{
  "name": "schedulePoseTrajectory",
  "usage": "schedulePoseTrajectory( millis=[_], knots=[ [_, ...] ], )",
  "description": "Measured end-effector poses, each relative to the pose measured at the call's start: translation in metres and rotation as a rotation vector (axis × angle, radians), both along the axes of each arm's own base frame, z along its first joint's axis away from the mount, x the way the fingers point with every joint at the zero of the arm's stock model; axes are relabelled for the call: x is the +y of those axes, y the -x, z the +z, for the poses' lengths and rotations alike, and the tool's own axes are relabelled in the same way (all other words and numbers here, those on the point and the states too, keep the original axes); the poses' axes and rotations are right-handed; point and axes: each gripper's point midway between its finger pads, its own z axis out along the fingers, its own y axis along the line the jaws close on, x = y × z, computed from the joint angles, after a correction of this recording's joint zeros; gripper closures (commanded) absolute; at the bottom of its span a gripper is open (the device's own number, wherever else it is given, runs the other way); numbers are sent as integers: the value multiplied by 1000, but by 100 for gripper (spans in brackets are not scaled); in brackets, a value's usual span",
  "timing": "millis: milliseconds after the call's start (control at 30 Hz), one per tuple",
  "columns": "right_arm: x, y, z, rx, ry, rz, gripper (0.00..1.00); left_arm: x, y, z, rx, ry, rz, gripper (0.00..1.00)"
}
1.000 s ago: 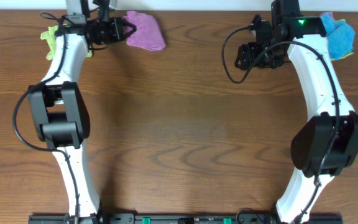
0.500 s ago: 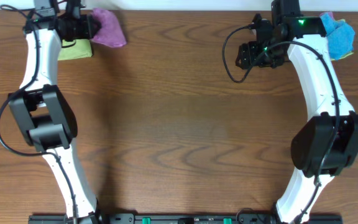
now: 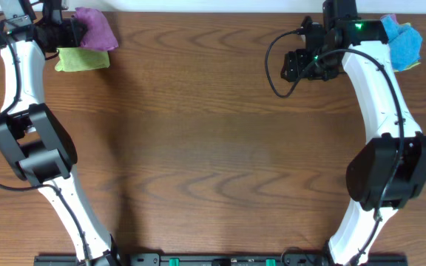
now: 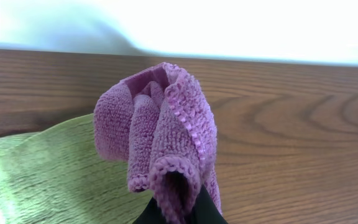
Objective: Fold the cloth
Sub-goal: 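Carry the pink cloth onto the yellow-green cloth with the left gripper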
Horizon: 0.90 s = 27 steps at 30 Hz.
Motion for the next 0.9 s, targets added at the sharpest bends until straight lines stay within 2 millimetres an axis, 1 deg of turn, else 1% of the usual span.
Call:
schedulePoseTrajectory(
  millis=[200,300,367,467,533,633,900],
  knots=[
    [0,0,0,6,-6,-24,26,7,2,0,-9,-12,-3,94],
    [0,0,0,9,-9,-34,26,11,1,-4,-6,-11,0,94],
    [0,0,0,11,-11,-43,26,14,1,-13,4,-6,3,94],
    [0,0,0,14,-14,-54,25,21,1,-31,29,4,13,94],
    [0,0,0,17,-17,-64,26,27,1,-45,45,6,23,94],
    [0,0,0,22,-21,-80,26,39,1,-59,56,0,45,94],
    [0,0,0,33,-33,-123,26,61,-4,-63,42,-70,108,94]
  ],
)
